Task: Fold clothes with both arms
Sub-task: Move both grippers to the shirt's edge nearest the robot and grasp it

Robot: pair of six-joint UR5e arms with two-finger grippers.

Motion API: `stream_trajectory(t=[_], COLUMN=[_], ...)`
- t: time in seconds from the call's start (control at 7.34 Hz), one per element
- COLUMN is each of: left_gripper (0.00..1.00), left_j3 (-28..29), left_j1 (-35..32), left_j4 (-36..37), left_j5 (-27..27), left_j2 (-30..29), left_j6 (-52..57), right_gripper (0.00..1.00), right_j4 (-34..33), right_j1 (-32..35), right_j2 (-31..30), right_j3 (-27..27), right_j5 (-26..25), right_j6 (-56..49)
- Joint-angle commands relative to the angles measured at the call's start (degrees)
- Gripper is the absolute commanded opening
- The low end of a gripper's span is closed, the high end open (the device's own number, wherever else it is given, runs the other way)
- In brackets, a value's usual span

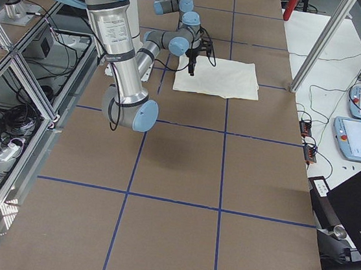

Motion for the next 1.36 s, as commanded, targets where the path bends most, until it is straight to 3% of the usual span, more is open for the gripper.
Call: stream_trajectory(t=[0.0, 0.41, 0.82, 0.95, 1.09, 1.23], left_gripper=[0.57, 0.55, 0.45, 0.29, 0.06, 0.0], left_j3=[0.12, 0.73, 0.64, 0.64, 0.56, 0.29], left_j1=[0.62, 1.94, 1.33, 1.33, 1.68, 1.86], left_j4=[-0.07, -0.07, 0.01, 0.01, 0.01, 0.01], left_j5=[0.01, 0.44, 0.53, 0.71, 1.67, 1.94], left_j2=[-0.04, -0.21, -0.21, -0.21, -0.21, -0.13], left_j6=[-0.21, -0.12, 0.05, 0.05, 0.05, 0.58], right_gripper=[1.0, 1.0, 1.0, 1.0, 1.0, 1.0], right_j4=[0.0, 0.0, 0.0, 0.0, 0.0, -0.09], right_j1=[0.13, 0.22, 0.49, 0.66, 0.75, 0.75], right_j2=[-0.07, -0.16, -0.08, -0.07, -0.07, -0.16], right_j3=[0.09, 0.09, 0.18, 0.18, 0.18, 0.18], right_j5=[0.01, 0.01, 0.27, 0.27, 0.27, 0.27], right_j6=[0.0, 0.0, 0.0, 0.0, 0.0, 0.0])
